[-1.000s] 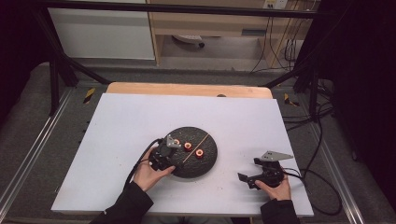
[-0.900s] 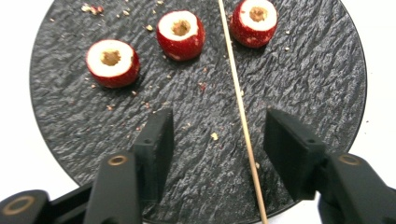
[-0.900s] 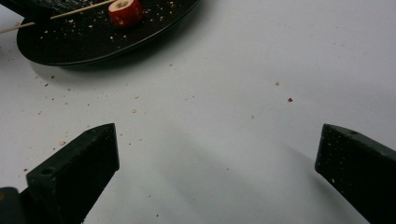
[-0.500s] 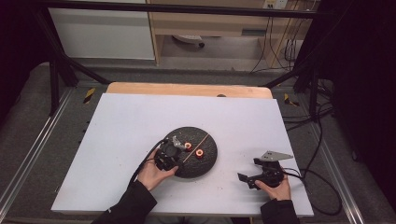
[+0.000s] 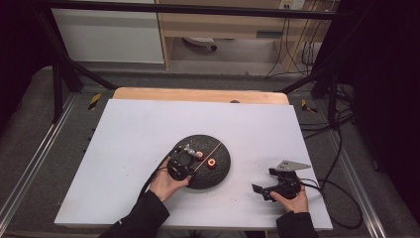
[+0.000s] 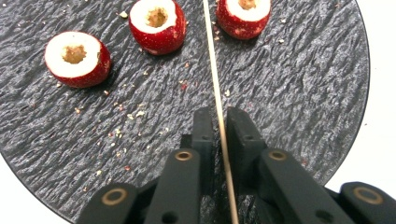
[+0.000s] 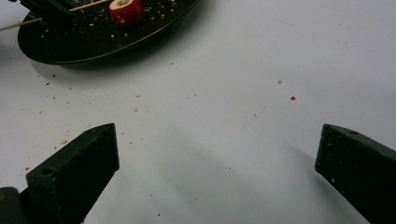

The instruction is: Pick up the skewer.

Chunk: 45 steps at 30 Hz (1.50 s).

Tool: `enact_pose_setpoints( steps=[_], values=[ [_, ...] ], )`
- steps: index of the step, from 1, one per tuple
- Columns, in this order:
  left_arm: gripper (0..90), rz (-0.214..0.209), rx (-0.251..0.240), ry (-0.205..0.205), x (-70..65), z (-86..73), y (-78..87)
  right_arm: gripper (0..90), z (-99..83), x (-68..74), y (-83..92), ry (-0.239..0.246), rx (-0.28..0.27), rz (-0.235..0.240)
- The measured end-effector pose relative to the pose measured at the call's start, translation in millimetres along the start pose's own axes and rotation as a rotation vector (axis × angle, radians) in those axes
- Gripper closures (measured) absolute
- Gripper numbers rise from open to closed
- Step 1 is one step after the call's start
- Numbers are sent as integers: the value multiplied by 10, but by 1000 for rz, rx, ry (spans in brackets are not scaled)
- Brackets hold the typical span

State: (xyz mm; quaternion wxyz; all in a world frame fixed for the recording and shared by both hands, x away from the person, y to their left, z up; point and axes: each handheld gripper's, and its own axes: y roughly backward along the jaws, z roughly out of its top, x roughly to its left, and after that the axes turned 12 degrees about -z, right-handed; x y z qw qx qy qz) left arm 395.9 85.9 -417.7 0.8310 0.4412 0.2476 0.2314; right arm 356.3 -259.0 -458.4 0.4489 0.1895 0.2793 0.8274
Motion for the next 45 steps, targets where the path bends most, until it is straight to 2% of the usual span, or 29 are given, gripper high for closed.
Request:
enact_pose_setpoints(
  steps=[5,11,16,28,34,45],
  values=[
    [876,4,-3,10,-7,1,0,6,1,1,-1,-1,3,1],
    [877,6,-10,16,-5,-13,13,7,0,2,0,-2,3,1],
    [880,5,-35,15,4,-41,65,7,-2,0,-4,4,4,-1],
    [880,-18,-157,28,135,-267,329,7,-9,7,-3,4,19,-7],
    [880,-28,-227,38,186,-436,441,7,-12,8,-9,7,21,-12],
    [881,-35,-336,30,251,-798,633,6,-12,12,-16,2,31,-17]
  ],
)
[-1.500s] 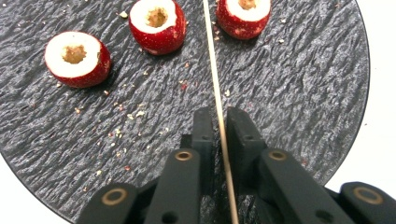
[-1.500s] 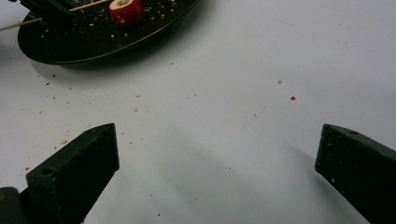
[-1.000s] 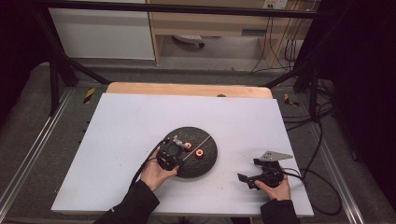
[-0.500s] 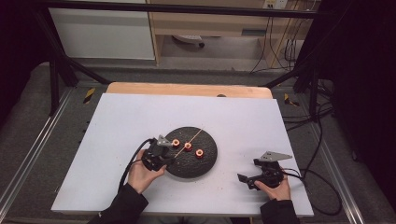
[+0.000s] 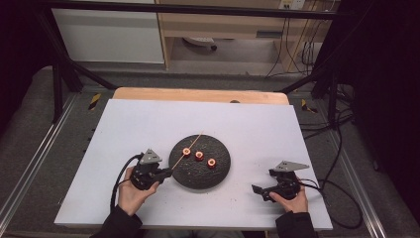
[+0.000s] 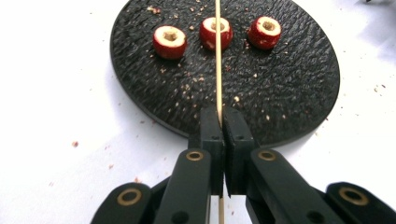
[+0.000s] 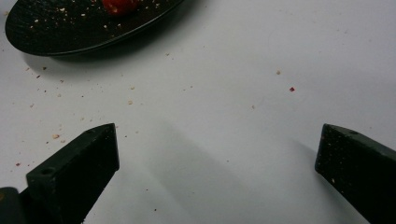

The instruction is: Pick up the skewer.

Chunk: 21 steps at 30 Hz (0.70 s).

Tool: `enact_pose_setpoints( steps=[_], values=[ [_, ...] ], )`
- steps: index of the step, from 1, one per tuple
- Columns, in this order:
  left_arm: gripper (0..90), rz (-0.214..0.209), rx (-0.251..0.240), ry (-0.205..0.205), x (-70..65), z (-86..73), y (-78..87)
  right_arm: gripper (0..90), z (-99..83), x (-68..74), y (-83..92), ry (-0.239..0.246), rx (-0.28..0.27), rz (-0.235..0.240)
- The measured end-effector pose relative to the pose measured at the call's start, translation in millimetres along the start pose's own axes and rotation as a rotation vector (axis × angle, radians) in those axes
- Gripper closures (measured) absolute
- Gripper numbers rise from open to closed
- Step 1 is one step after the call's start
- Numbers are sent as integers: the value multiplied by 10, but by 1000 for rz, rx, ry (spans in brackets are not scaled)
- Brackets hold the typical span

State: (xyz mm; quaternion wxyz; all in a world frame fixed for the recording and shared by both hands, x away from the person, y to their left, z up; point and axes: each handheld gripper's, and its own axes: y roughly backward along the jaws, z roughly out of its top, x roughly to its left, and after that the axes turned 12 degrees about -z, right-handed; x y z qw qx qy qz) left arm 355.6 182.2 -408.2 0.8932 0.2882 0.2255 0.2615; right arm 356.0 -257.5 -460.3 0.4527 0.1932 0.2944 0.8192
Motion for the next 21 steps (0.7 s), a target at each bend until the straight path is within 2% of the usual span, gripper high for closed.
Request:
enact_pose_setpoints(
  steps=[9,15,21],
  values=[
    [880,0,-65,-10,32,-235,126,6,-1,3,-23,1,1,-6],
    [880,10,-103,-26,53,-356,206,6,5,15,-17,-16,4,-3],
    [880,2,-122,-33,70,-450,253,6,25,40,-22,0,4,-6]
  ],
)
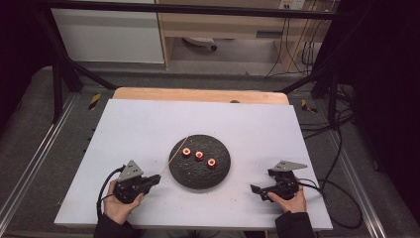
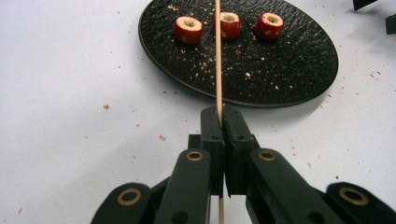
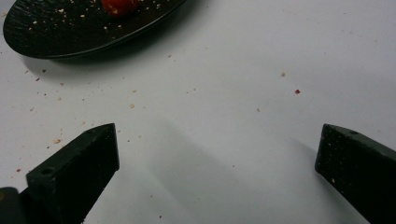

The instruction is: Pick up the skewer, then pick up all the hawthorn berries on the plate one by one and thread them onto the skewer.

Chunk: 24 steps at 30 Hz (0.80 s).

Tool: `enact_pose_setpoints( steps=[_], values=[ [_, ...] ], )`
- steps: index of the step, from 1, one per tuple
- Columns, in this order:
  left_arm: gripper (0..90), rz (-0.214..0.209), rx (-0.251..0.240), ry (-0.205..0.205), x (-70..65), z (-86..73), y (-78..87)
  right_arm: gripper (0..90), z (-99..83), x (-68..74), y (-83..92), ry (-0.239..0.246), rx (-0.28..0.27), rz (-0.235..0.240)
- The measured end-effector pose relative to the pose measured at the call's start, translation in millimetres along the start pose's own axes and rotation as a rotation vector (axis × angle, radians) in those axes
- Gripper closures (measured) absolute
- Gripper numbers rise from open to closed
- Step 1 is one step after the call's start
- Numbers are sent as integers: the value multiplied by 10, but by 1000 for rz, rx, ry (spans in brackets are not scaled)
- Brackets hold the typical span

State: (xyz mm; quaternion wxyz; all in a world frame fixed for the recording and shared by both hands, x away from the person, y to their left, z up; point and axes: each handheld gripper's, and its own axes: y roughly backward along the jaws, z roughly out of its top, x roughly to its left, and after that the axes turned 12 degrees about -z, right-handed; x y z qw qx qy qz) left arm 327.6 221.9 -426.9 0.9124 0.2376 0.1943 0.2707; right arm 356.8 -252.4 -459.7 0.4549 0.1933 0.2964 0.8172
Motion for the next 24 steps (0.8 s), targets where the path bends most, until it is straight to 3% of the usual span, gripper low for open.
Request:
enact_pose_setpoints(
  steps=[15,24],
  values=[
    [880,-26,-24,-21,24,-98,68,6,164,193,-81,22,16,-4],
    [880,-30,-24,-23,33,-111,61,8,434,419,-107,71,23,-1]
  ],
)
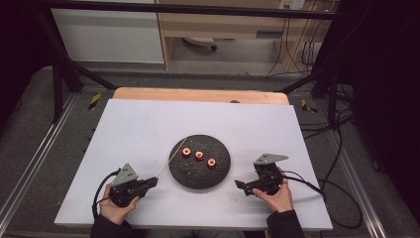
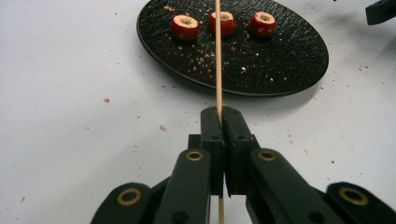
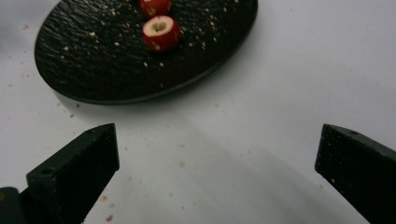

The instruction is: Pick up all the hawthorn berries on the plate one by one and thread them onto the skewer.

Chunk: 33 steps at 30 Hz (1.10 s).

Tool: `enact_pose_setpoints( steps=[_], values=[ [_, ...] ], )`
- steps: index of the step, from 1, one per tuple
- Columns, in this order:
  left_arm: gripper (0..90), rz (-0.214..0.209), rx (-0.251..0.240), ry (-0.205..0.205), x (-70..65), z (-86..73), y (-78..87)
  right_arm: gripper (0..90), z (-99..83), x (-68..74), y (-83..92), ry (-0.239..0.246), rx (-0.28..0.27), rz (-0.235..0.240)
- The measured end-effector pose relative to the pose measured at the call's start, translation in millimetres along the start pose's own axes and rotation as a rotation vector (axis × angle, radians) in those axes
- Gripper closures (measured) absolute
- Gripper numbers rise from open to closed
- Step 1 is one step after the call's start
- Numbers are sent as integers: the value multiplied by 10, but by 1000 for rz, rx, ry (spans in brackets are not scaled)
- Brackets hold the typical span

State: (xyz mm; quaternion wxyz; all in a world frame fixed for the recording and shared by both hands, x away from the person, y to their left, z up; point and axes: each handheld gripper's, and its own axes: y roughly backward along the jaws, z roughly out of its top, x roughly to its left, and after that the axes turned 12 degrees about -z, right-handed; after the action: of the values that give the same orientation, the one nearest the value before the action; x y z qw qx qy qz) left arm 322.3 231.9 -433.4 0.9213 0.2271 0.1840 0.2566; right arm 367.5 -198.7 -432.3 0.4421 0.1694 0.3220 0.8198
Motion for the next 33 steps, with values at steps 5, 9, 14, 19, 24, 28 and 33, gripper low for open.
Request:
enact_pose_setpoints(
  steps=[5,9,14,19,24,28,33],
  values=[
    [880,-1,-3,1,2,-6,-3,22,239,104,-45,17,10,-3],
    [880,-2,0,2,8,-8,-6,35,430,200,-109,42,42,-10],
    [880,1,0,3,20,-12,-8,75,639,303,-205,68,79,-15],
    [880,5,-2,3,26,-12,-8,140,821,399,-327,118,120,-9],
    [880,5,9,0,24,-13,-17,210,989,485,-443,151,178,5],
    [880,7,14,-2,25,-15,-24,256,1083,542,-535,173,229,18],
    [880,7,17,-4,25,-16,-30,328,1127,599,-667,201,291,26]
  ],
)
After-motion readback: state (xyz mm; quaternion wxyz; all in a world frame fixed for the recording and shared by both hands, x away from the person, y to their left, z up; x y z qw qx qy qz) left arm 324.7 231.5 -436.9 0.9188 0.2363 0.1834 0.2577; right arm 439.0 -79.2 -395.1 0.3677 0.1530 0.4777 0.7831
